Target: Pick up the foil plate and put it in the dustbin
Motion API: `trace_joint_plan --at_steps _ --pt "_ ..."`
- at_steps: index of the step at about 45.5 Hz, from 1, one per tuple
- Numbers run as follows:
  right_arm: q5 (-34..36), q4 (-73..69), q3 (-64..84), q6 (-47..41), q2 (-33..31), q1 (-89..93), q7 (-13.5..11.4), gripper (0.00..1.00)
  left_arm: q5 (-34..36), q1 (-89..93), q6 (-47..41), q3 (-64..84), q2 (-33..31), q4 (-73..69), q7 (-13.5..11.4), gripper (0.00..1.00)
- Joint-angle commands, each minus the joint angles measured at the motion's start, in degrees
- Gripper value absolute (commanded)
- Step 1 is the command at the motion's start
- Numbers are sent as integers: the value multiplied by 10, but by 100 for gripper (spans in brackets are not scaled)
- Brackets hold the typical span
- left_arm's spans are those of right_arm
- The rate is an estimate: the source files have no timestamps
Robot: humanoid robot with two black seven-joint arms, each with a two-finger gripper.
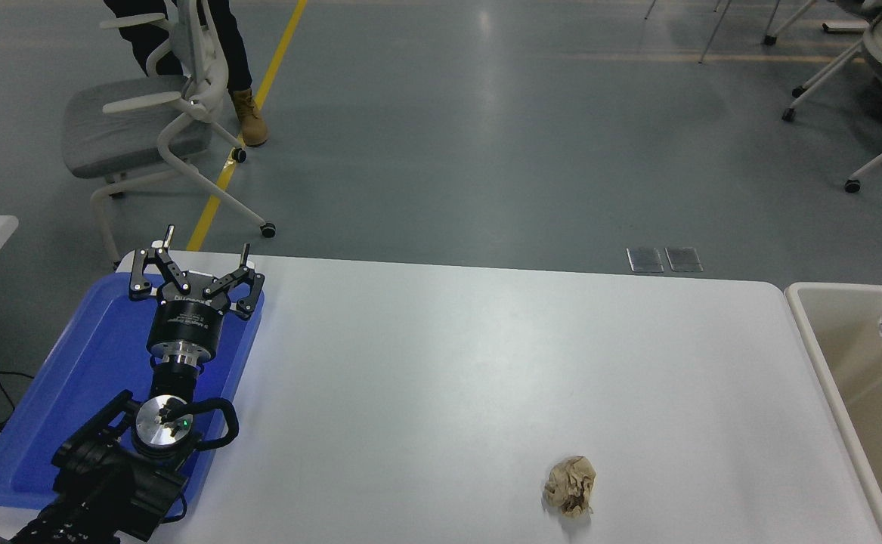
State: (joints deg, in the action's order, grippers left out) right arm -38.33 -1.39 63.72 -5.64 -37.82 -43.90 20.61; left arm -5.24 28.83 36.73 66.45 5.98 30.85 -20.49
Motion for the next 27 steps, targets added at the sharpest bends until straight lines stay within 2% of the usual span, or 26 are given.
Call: trace_joint_plan --at_steps 1,6,7,9,10,13,27 --pt "6 3 -2 50 31 22 -43 0 0 0 0 0 0 0 0 100" --pt "6 3 -2 53 36 22 -44 0 0 0 0 0 0 0 0 100" --pt "6 3 -2 52 37 22 -46 19 0 0 0 0 0 0 0 100" --pt "7 3 -3 53 37 22 -47 81 0 0 0 0 0 0 0 100" --pt "8 3 -4 53 37 22 -47 96 0 0 0 0 0 0 0 100" --pt "10 3 -3 52 38 22 -47 100 0 0 0 0 0 0 0 100" --pt "15 3 -4 49 35 18 -43 100 1 0 0 0 0 0 0 100"
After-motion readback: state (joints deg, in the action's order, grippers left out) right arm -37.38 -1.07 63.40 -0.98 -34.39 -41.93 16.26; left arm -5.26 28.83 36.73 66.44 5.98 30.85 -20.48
